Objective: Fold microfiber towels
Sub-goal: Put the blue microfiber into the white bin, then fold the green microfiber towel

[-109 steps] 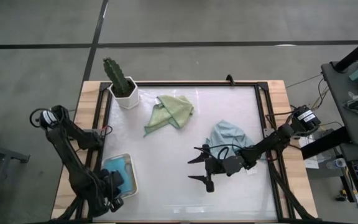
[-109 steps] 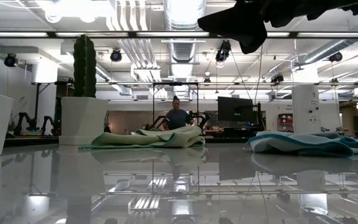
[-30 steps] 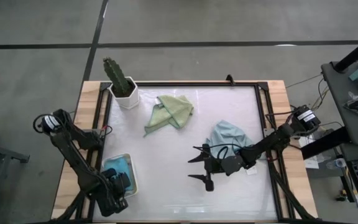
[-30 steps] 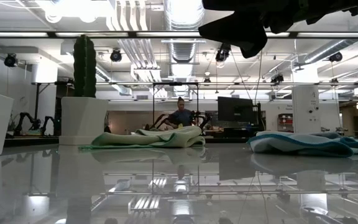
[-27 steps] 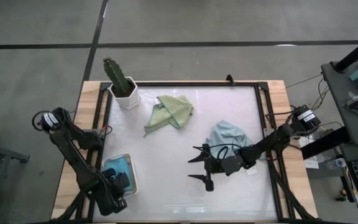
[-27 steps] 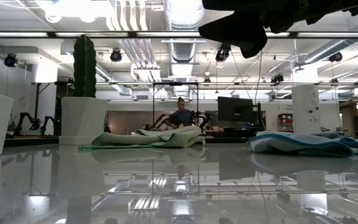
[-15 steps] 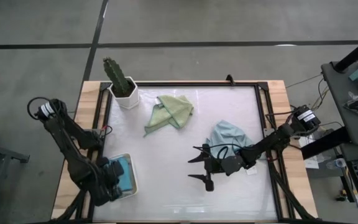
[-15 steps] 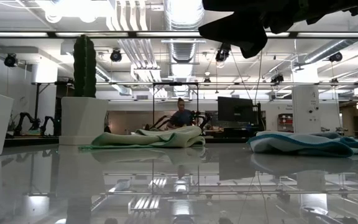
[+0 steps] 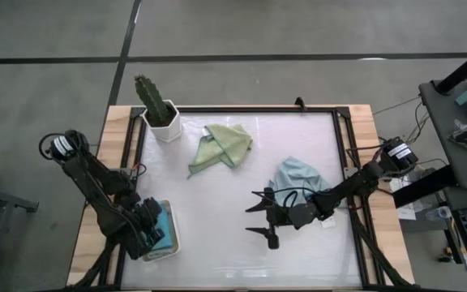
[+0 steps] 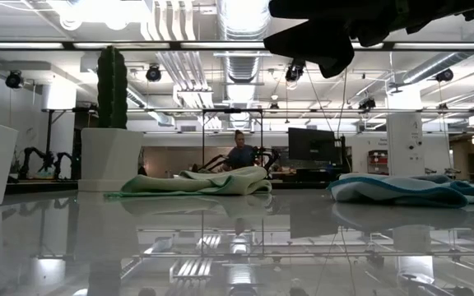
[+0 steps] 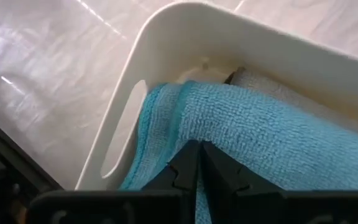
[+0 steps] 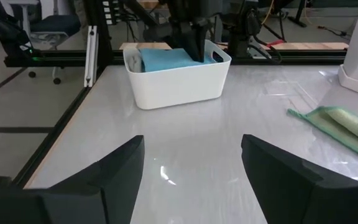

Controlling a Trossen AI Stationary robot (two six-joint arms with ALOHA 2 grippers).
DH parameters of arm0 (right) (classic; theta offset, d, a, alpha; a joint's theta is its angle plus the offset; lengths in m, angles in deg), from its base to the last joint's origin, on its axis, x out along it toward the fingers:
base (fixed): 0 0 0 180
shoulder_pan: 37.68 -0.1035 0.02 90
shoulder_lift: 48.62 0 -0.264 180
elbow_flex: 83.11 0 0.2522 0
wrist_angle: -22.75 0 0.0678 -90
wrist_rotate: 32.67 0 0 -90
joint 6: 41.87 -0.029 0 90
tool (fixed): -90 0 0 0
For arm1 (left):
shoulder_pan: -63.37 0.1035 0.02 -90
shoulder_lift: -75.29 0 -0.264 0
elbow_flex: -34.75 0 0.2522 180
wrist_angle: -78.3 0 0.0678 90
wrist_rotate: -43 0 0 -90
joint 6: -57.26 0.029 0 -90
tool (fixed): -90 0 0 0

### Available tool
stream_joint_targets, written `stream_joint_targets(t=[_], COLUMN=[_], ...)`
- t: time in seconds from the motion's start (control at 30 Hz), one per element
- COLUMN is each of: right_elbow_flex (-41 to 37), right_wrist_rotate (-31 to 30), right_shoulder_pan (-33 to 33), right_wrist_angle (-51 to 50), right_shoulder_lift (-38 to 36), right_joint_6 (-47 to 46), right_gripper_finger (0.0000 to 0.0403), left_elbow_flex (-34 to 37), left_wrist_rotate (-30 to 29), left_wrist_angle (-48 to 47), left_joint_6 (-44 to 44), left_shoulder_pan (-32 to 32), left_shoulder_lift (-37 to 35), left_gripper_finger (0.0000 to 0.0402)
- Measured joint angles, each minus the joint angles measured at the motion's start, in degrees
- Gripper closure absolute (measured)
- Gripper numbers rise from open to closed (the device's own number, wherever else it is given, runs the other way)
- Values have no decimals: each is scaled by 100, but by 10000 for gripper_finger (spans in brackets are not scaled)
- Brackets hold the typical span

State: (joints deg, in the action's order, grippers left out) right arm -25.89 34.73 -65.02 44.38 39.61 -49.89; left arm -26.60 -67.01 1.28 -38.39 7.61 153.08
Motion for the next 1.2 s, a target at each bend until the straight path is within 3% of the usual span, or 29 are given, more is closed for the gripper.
stream_joint_targets(t=[0.1, 0.17, 0.23, 0.33, 0.4, 0.47, 0.6, 0.8, 0.9, 1.0, 1.2], right_elbow_flex=[0, 2, 21, 212, 469, 761, 1142, 1358, 1428, 1581, 2119], right_wrist_rotate=[-79, -288, -424, -443, -437, -373, -249, -164, 441, 1131, 1112], right_shoulder_pan=[0, 5, 68, 306, 532, 794, 1406, 2484, 2973, 3333, 3487], right_wrist_angle=[-85, -211, -400, -1261, -2325, -3465, -4241, -3047, -2152, -1742, -2563], right_shoulder_lift=[0, -4, -7, -67, -90, -86, 99, 654, 1047, 1447, 2003], right_joint_6=[-15, -162, -336, -835, -1226, -1391, -836, 406, 858, 936, 967], right_gripper_finger=[147, 151, 155, 160, 160, 161, 161, 164, 166, 165, 168], left_elbow_flex=[-268, -496, -751, -989, -1021, -1021, -1014, -1010, -1010, -1010, -1007], left_wrist_rotate=[-123, -550, -1415, -3233, -4328, -4838, -4804, -3726, -3294, -3263, -3255], left_wrist_angle=[-184, -286, -258, 159, 815, 1531, 2329, 2494, 2511, 2518, 2515], left_joint_6=[26, 148, 437, 1359, 2445, 3819, 5905, 7455, 7992, 8269, 8450], left_shoulder_pan=[73, 106, 113, 113, 123, 192, 435, 1031, 1338, 1579, 1840], left_shoulder_lift=[-95, -115, -115, -110, -106, -106, -108, -134, -190, -262, -292], left_gripper_finger=[396, 396, 395, 395, 396, 395, 396, 396, 396, 395, 396])
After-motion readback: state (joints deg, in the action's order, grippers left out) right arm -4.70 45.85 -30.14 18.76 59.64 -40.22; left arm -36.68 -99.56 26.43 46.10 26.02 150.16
